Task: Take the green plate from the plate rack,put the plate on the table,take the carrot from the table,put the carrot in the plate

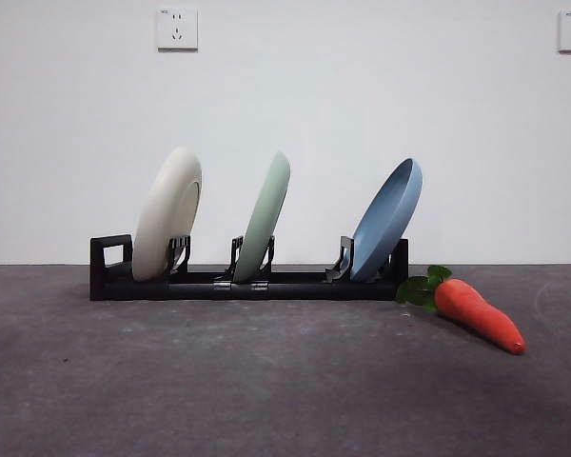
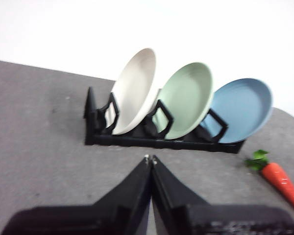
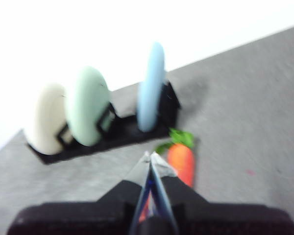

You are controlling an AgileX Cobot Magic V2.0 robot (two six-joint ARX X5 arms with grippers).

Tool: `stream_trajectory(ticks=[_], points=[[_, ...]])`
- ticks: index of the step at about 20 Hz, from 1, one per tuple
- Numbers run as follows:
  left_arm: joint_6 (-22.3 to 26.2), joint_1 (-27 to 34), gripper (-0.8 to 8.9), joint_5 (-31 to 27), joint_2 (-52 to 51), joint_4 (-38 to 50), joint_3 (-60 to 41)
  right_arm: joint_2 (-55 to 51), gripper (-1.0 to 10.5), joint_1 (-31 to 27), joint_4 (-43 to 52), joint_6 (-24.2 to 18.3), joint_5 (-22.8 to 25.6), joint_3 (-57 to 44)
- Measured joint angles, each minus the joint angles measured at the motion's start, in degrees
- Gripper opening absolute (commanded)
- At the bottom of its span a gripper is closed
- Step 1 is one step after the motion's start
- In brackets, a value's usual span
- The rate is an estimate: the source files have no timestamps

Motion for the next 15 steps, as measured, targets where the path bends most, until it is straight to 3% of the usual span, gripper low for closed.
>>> stream_trajectory(ticks=[6,15], points=[[1.0,0.0,-0.06,9.9,7.9,-8.5,11.6,12.3,-0.1,0.0,-14.6,-6.6,-5.6,16.2],[10.7,0.0,-0.06,20.9,21.2,-24.0,25.6,26.4,-0.1,0.7,-38.1,-21.7,-7.9,35.7]])
